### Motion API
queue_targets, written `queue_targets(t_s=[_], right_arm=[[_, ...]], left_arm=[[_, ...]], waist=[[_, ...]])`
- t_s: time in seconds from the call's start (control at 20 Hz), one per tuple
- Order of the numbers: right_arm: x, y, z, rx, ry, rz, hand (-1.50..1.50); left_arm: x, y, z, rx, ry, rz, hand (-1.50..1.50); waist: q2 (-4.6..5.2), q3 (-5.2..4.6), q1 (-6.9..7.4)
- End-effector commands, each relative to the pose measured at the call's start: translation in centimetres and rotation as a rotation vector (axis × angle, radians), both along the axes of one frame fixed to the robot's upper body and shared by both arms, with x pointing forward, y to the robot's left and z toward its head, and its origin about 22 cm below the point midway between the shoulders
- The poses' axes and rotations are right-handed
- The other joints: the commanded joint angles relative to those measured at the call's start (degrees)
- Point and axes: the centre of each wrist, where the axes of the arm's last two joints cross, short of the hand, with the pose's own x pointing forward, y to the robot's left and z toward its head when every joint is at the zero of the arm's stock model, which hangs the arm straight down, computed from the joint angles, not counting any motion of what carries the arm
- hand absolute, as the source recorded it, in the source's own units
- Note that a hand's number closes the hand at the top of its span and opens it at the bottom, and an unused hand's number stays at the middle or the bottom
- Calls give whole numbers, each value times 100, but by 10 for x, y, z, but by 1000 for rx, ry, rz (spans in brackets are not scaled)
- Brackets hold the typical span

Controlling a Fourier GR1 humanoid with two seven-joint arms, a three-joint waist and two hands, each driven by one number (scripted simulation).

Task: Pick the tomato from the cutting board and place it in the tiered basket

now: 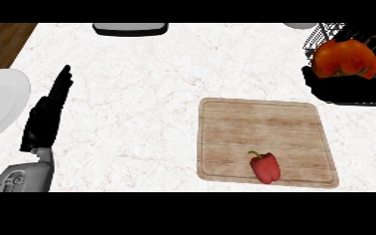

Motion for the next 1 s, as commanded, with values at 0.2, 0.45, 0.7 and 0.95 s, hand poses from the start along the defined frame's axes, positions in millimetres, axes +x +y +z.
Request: queue_targets(t_s=[0.2,0.45,0.7,0.95], right_arm=[[33,-50,36,86,14,17,150],[62,-78,19,-69,35,14,150],[73,-111,28,-280,28,-142,150],[91,-149,6,-409,44,-249,150]], left_arm=[[-4,6,14,1,-5,-16,0],[0,2,-10,1,-1,-21,0],[0,12,7,11,-18,-36,0],[6,-8,7,-29,0,-30,0]], waist=[[13,5,65],[28,4,72],[40,5,156],[57,9,175]])
